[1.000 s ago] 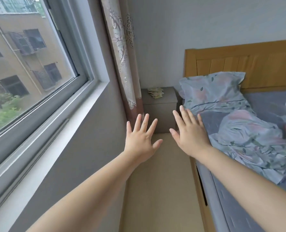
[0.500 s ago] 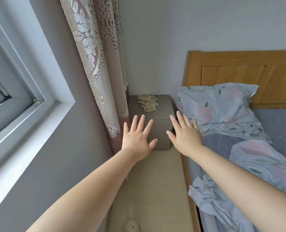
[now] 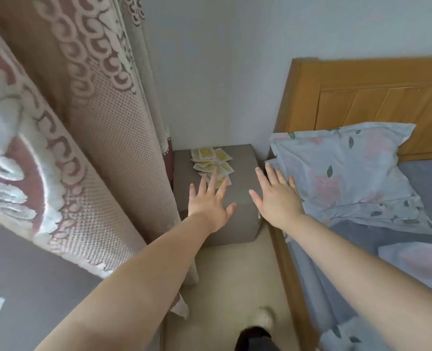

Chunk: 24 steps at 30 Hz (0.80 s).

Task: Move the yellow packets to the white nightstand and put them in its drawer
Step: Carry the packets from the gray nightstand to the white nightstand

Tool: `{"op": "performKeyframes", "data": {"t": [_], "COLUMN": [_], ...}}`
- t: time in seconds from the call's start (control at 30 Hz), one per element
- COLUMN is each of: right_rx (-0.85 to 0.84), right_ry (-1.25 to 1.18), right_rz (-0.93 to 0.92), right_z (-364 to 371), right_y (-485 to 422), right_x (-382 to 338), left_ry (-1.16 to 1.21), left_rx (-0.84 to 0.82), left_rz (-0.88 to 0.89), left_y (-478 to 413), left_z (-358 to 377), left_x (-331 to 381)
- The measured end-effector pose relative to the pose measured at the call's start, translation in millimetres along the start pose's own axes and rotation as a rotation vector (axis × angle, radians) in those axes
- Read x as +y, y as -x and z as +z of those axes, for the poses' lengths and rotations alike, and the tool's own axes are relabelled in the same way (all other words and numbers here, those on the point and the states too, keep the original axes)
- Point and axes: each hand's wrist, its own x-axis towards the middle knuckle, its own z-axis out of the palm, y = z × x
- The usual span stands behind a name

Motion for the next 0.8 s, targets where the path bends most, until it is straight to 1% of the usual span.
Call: {"op": "performKeyframes", "data": {"t": [0.1, 0.23, 0.33, 0.47, 0.6, 0.8], "right_rx": [-0.031, -0.095, -0.211, -0.381, -0.474, -0.613], "right_ry": [0.011, -0.005, -0.04, -0.067, -0.08, -0.087], "right_rz": [-0.024, -0.07, -0.113, -0.149, -0.189, -0.23], "right_z": [28.5, 78.7, 119.1, 169.3, 218.6, 295.4], "right_y": [-55.9, -142.7, -209.6, -285.4, -338.3, -374.7], "right_x": [10.7, 26.1, 36.2, 42.6, 43.3, 31.6], "left_ry": [0.037, 0.138, 0.191, 0.306, 0.341, 0.37], "left_rx": [-0.027, -0.055, -0.096, -0.209, -0.281, -0.387], "left_rz": [-0.019, -0.088, -0.157, -0.276, -0.356, -0.414], "left_y": [-60.1, -143.0, -203.1, -271.0, -323.6, -365.3], "left_z": [16.2, 45.4, 70.4, 102.5, 136.3, 210.6], "left_x": [-9.7, -24.9, -34.0, -44.4, -63.9, -97.6]}}
